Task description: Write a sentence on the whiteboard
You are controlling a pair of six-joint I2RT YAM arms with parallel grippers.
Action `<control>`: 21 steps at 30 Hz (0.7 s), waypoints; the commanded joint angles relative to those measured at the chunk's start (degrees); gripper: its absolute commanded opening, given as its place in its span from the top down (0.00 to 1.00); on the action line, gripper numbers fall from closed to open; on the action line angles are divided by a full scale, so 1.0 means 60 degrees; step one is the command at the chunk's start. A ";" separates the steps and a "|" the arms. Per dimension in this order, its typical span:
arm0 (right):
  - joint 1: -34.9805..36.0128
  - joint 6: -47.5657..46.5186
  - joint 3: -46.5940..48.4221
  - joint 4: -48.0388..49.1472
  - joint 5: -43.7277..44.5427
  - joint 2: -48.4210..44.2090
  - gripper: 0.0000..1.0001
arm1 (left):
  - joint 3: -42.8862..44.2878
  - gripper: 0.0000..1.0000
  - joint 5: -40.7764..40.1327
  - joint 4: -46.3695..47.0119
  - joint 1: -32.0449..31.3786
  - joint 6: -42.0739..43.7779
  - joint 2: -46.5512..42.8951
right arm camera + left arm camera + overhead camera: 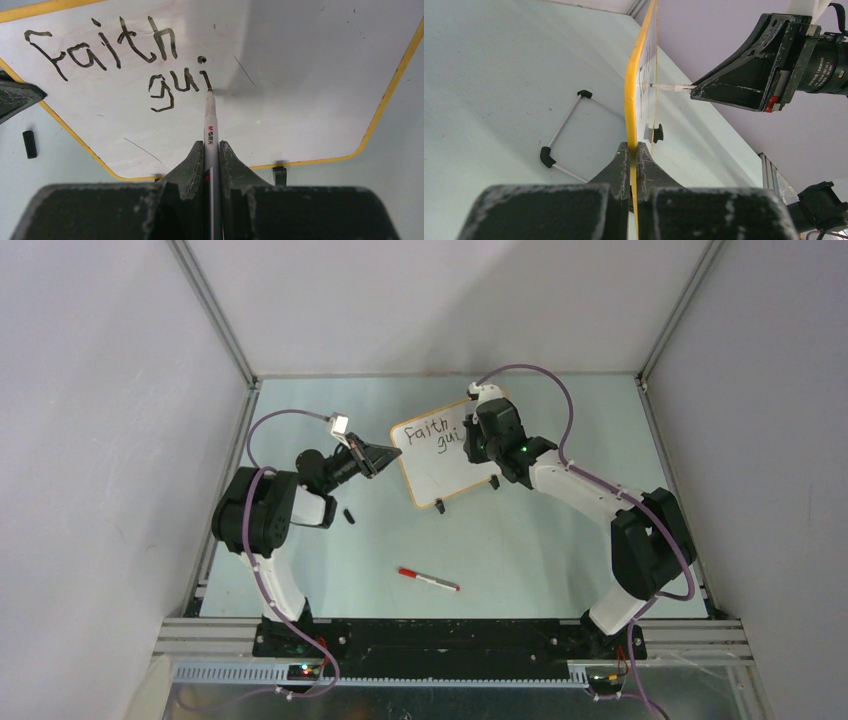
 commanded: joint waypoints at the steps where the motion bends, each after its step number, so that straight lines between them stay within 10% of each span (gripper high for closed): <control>1: 0.0038 -0.0123 0.0410 0.0077 0.0068 -0.0132 1.00 | -0.0081 1.00 0.0189 0.0442 0.0009 0.0294 -0.0130; 21: -0.0261 0.0104 -0.0861 0.1561 -0.0438 -0.1318 1.00 | -0.0155 1.00 -0.0069 0.0189 -0.0012 0.0488 -0.0241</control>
